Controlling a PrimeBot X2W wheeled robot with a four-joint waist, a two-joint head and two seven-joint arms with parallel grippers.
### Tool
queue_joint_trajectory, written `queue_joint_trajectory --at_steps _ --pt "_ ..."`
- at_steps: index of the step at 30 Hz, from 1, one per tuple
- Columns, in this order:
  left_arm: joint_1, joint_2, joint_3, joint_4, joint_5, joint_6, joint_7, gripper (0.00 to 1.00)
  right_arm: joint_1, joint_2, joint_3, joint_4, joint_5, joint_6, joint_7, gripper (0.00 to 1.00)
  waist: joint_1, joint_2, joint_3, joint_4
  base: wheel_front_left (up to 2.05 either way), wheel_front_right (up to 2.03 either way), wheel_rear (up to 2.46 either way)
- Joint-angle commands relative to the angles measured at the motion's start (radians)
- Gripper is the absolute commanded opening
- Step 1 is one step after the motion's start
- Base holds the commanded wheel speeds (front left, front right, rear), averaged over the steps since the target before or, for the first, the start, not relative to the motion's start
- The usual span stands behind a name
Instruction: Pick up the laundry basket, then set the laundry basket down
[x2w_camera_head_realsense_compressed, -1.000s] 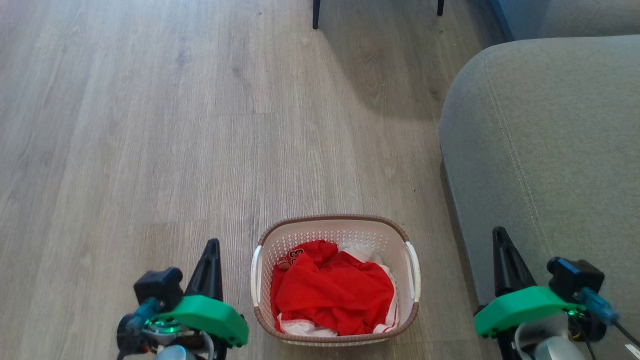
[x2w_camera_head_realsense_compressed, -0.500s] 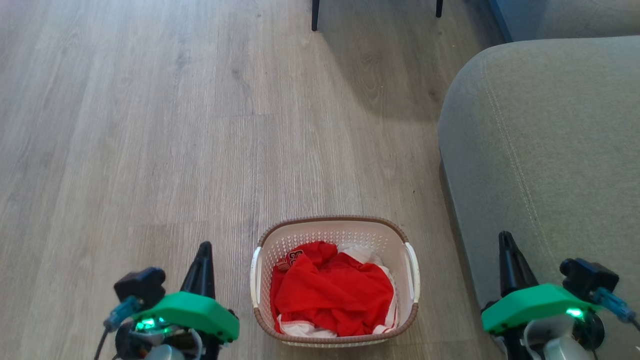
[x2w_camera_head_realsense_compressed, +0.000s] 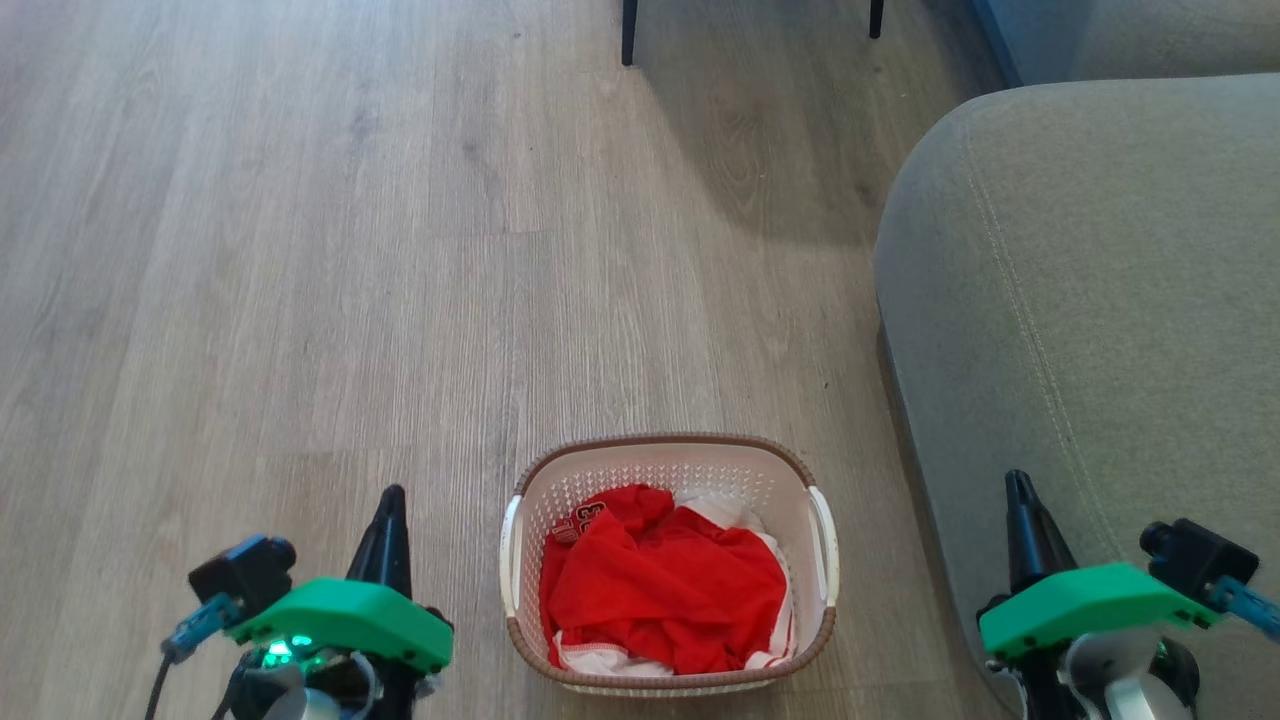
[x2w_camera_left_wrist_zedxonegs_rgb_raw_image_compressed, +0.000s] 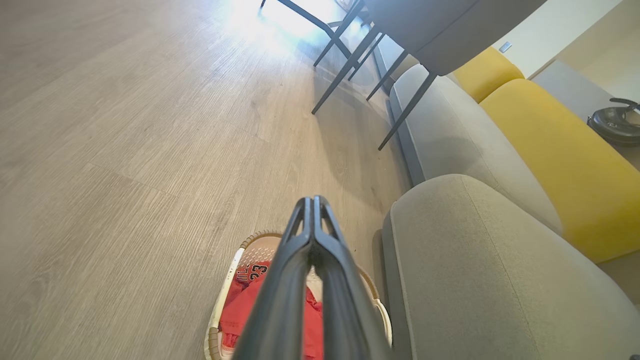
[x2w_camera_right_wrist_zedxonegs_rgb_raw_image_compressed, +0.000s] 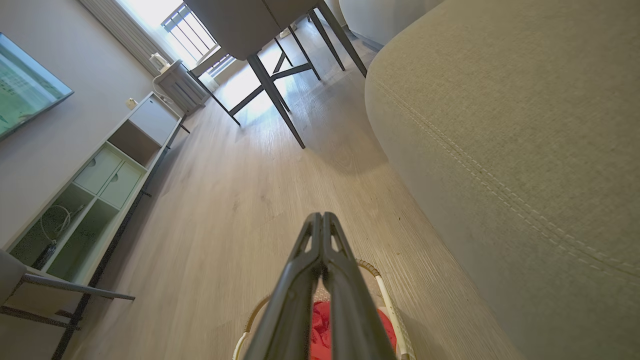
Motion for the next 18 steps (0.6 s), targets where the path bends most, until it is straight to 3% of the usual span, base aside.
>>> queue_joint_trajectory --at_steps 1,18 --pt "-0.060 0.014 0.026 -0.030 -0.035 -0.011 0.006 0.00 -0.056 -0.021 -0.005 -0.025 0.037 0.002 0.009 0.00 -0.0001 0.0000 -0.001 0.000 0.00 0.00 0.00" --pt "-0.067 0.017 0.077 -0.029 -0.217 -0.041 0.051 0.00 -0.069 -0.025 -0.028 -0.010 0.222 0.003 0.054 0.00 -0.0001 0.0000 -0.005 -0.003 0.00 0.00 0.00"
